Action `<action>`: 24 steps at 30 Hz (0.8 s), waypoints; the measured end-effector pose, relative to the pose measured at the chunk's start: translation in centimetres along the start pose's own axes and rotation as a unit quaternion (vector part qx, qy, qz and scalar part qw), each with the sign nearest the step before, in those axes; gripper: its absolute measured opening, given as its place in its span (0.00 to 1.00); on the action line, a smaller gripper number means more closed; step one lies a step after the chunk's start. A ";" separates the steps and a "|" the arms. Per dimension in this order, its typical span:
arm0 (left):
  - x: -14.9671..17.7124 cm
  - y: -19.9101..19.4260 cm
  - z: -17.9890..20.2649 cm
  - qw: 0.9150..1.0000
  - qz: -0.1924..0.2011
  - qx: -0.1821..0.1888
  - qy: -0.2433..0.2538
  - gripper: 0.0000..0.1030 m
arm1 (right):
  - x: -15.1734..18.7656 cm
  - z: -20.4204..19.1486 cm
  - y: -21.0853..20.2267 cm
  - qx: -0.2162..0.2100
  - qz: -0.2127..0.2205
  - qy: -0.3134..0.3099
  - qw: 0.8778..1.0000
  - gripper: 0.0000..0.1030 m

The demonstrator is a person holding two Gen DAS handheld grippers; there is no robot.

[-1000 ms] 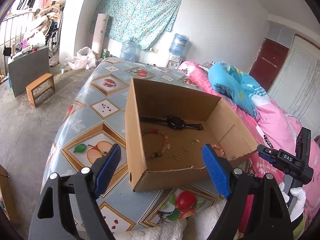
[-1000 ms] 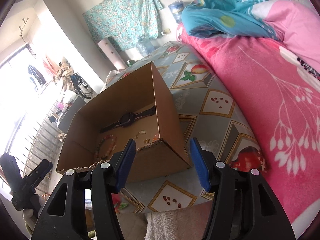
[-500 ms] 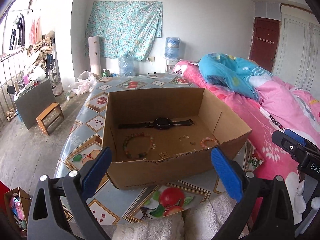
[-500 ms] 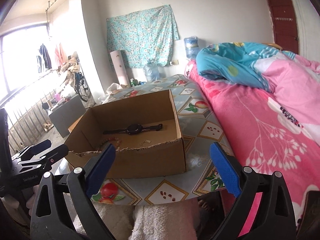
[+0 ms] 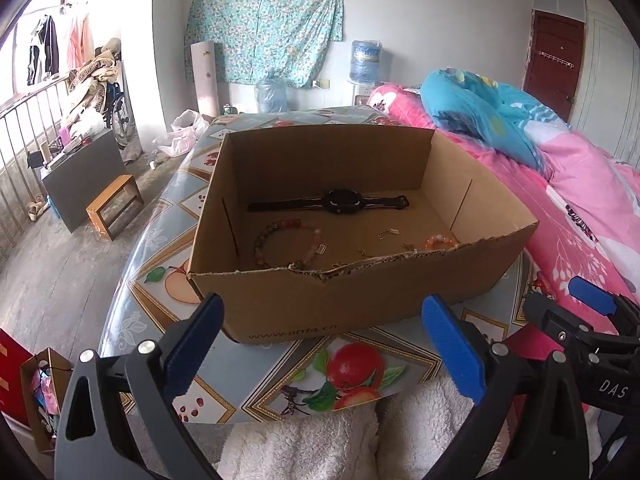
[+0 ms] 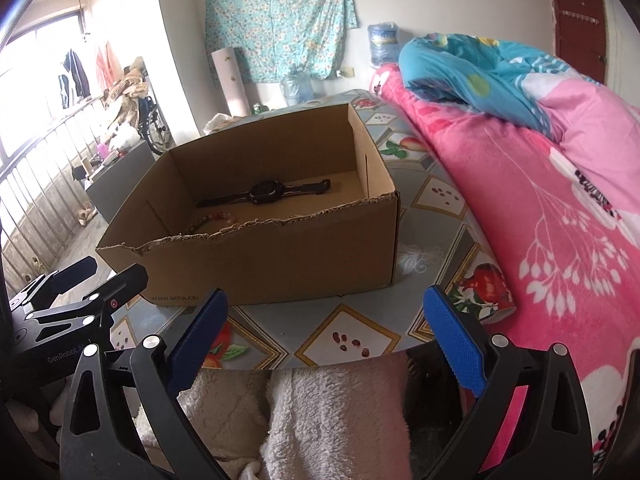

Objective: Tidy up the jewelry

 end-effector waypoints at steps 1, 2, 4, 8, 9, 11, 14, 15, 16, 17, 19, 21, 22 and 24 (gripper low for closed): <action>0.0 0.1 -0.1 1.000 -0.002 -0.003 -0.002 0.95 | 0.0 -0.2 0.3 0.001 -0.007 -0.003 1.000 0.91; 0.0 0.3 -0.1 1.000 -0.006 -0.007 -0.003 0.95 | 0.2 -0.4 0.6 0.000 -0.014 -0.007 1.000 0.91; 0.0 0.8 -0.2 1.000 -0.023 -0.010 -0.008 0.95 | 0.2 -0.9 1.1 -0.004 -0.026 -0.014 1.000 0.91; -0.1 2.0 -0.9 0.998 -0.054 -0.022 -0.023 0.95 | 0.1 -1.2 2.0 -0.004 -0.040 -0.019 0.999 0.91; -0.2 2.3 -0.9 0.998 -0.061 -0.026 -0.023 0.95 | 0.0 -1.2 2.4 -0.007 -0.045 -0.017 0.999 0.91; -0.2 2.5 -1.0 0.997 -0.065 -0.028 -0.023 0.95 | -0.2 -1.1 2.8 -0.015 -0.051 -0.012 0.999 0.91; -0.2 2.6 -0.9 0.997 -0.064 -0.036 -0.019 0.95 | -0.3 -1.1 3.5 -0.020 -0.060 -0.011 0.998 0.91; -0.2 2.6 -0.8 0.997 -0.064 -0.036 -0.020 0.95 | -0.3 -1.1 3.8 -0.022 -0.065 -0.010 0.998 0.91; -0.3 2.7 -0.8 0.997 -0.063 -0.037 -0.020 0.95 | -0.4 -1.1 3.9 -0.024 -0.069 -0.009 0.997 0.91; -0.3 2.7 -0.8 0.997 -0.061 -0.039 -0.019 0.95 | -0.4 -1.0 4.1 -0.026 -0.071 -0.007 0.997 0.91; -0.4 2.9 -0.6 0.997 -0.061 -0.043 -0.014 0.95 | -0.6 -0.8 4.3 -0.028 -0.074 -0.003 0.997 0.91; -0.4 3.1 -0.6 0.997 -0.064 -0.043 -0.012 0.95 | -0.8 -0.8 4.6 -0.028 -0.075 0.002 0.997 0.91; -0.5 3.3 -0.7 0.997 -0.067 -0.043 -0.011 0.95 | -0.8 -0.7 4.8 -0.029 -0.074 0.004 0.997 0.91; -0.6 3.5 -0.7 0.997 -0.069 -0.044 -0.010 0.95 | -1.0 -0.8 5.0 -0.032 -0.074 0.007 0.997 0.91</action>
Point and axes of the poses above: each gripper's, at about its wrist camera, not at the fingertips, and y roughly the way its jaws point, z to its right, x to its underside, the point moved 2 cm from there along y, roughly the way its jaws point, and after that the axes turned 13 degrees about -x, right-handed, at the moved point
